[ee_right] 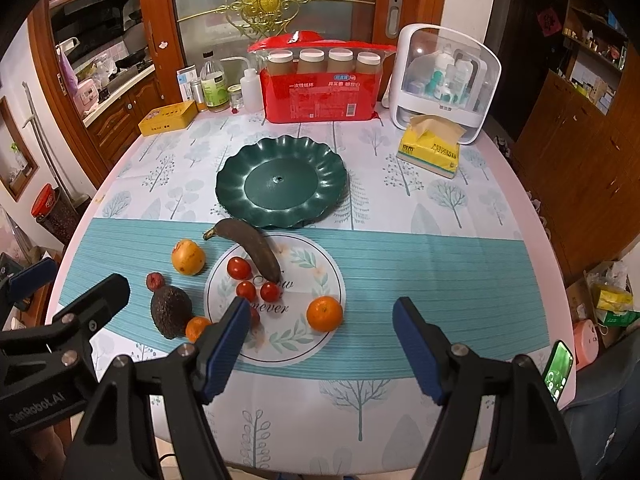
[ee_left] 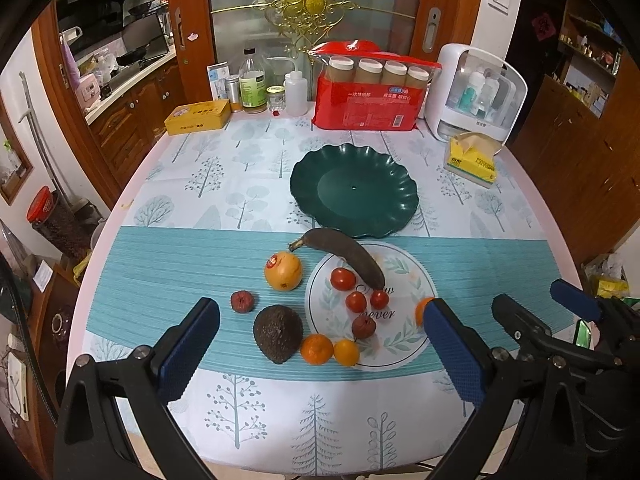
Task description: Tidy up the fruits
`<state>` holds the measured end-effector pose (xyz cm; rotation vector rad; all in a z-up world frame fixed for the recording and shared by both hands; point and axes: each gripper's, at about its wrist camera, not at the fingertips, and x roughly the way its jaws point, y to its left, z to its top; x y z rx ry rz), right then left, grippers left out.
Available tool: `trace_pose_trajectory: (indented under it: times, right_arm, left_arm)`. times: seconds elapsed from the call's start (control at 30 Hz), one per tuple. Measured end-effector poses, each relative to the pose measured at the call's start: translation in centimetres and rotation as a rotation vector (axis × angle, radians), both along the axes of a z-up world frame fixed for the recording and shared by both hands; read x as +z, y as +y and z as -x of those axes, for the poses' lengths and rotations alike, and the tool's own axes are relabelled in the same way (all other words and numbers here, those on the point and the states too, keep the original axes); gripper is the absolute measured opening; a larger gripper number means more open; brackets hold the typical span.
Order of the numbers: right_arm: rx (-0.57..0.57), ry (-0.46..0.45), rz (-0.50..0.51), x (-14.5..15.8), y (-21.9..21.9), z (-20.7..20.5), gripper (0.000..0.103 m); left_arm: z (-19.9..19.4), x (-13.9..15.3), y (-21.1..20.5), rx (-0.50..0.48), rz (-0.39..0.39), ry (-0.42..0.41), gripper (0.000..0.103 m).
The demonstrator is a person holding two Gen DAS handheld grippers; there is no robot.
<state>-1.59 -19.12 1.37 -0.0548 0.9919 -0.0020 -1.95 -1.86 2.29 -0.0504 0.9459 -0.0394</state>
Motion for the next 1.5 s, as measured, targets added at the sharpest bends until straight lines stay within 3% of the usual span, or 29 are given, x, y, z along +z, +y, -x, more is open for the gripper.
trace_pose_trajectory:
  times: [0.17,0.3,0.47,0.67,0.83,1.0,1.23,1.5]
  right_arm:
    - [0.002,-0.007,-0.002,0.8,0.3,-0.8,0.075]
    - [0.016,-0.003,-0.008,0.4,0.7,-1.0,0.075]
    - [0.017,0.015,-0.033,-0.7,0.7,-1.8,0.073]
    - [0.001,0.042,-0.026,-3.0,0.4,-2.7,0.068]
    - [0.074,0.107,-0.065,-5.6,1.3,-3.0,0.056]
    - [0.206,0.202,-0.110,-9.4,4.0,-2.9,0.049]
    - [0.340,0.311,-0.156,-14.2,7.2,-2.7,0.032]
    - [0.331,0.379,-0.170,-18.6,8.8,-3.6,0.026]
  left_arm:
    - [-0.6,0.0,0.5,-0.011,0.027,0.003,0.102]
    - [-1.2,-0.5,1.0,0.018,-0.018,0.033,0.102]
    - [-2.3,-1.8,4.2,0.050,0.060,0.062,0.102]
    - [-3.5,-3.6,8.1,0.090,-0.047,0.041,0.102]
    - [-4.2,-5.9,9.3,0.049,-0.068,0.075,0.101]
    - [-4.6,-9.8,9.5,-0.014,-0.010,0.182,0.097]
    - [-5.9,-15.0,9.6,-0.038,0.099,0.324,0.093]
    - [-7.9,-18.3,8.8,-0.047,0.170,0.410,0.092]
